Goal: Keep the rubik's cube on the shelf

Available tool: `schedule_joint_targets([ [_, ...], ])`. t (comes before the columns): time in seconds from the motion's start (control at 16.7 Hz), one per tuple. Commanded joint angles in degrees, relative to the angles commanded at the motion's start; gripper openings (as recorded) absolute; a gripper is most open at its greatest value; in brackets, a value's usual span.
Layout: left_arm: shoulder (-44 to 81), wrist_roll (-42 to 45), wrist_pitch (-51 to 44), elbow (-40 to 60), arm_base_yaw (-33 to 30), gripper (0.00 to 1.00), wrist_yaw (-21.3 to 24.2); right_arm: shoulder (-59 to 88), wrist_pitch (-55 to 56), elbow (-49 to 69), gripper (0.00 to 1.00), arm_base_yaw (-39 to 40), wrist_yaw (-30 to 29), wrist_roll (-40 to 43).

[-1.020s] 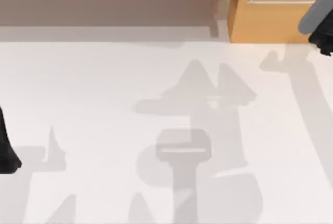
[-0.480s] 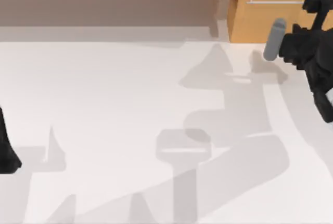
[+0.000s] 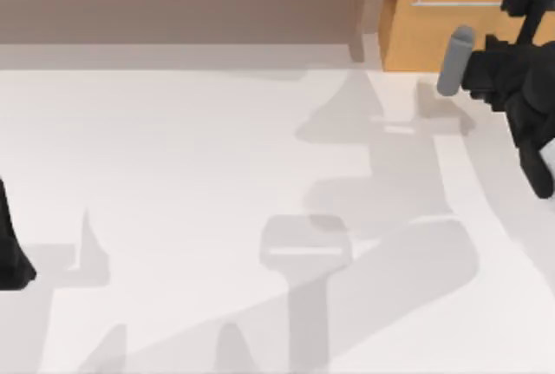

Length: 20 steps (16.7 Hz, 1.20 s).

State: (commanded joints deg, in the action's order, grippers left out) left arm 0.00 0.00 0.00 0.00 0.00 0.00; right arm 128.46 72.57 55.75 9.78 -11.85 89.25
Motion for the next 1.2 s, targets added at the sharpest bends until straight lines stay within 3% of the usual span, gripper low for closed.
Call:
schedule_joint_targets([
  [0.48, 0.00, 0.00, 0.00, 0.00, 0.00, 1.00, 0.00, 2.32, -2.71, 5.05, 1.00, -0.39, 0.38, 0.04],
  [1.2, 0.00, 0.00, 0.00, 0.00, 0.00, 1.00, 0.00, 2.32, -2.71, 5.05, 0.10, -0.39, 0.38, 0.04],
])
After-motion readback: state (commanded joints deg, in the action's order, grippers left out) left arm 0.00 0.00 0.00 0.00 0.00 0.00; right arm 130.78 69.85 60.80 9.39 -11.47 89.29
